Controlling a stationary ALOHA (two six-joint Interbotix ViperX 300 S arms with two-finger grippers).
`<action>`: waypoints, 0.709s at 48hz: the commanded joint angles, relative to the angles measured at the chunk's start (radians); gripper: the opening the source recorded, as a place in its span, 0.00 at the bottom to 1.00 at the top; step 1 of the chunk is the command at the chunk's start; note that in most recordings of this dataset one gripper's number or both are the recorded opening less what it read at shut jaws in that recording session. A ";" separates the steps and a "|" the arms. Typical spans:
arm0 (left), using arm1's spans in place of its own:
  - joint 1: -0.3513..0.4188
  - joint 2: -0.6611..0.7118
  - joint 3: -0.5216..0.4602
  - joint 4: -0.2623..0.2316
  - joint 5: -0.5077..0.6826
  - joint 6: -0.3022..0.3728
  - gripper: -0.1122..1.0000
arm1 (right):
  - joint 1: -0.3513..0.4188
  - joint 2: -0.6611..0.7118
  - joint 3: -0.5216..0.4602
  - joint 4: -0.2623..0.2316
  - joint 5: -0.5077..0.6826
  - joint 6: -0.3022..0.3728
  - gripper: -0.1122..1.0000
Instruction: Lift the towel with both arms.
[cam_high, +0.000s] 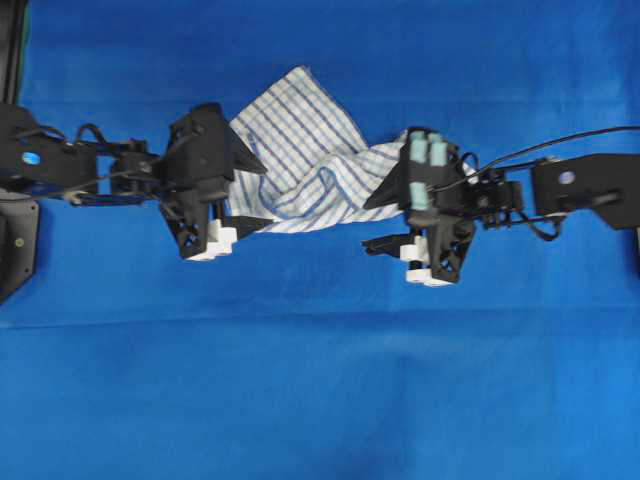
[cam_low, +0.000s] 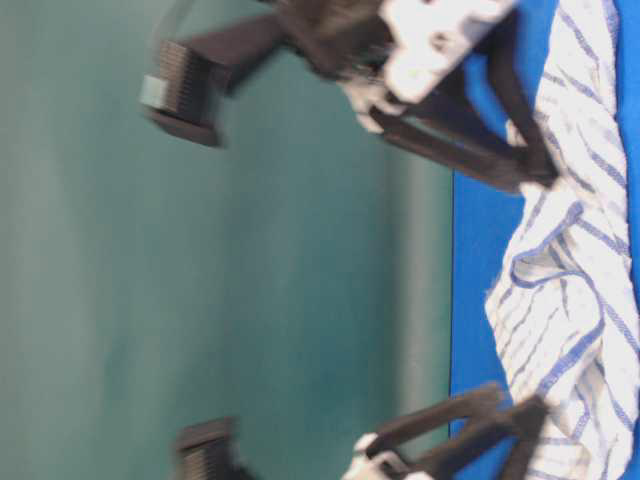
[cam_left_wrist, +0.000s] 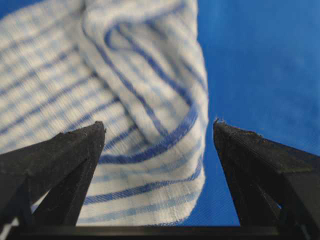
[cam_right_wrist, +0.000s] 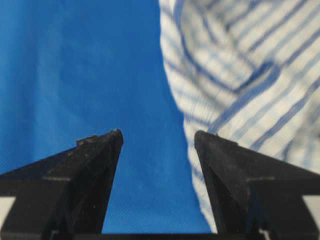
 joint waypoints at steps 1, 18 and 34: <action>0.002 0.049 -0.029 0.002 -0.017 0.002 0.93 | -0.006 0.028 -0.028 0.005 -0.012 0.002 0.67; 0.002 0.156 -0.052 0.002 -0.021 0.003 0.93 | -0.072 0.126 -0.032 0.005 -0.048 0.000 0.67; 0.005 0.155 -0.057 0.000 0.011 0.002 0.89 | -0.072 0.126 -0.032 0.002 -0.044 -0.003 0.56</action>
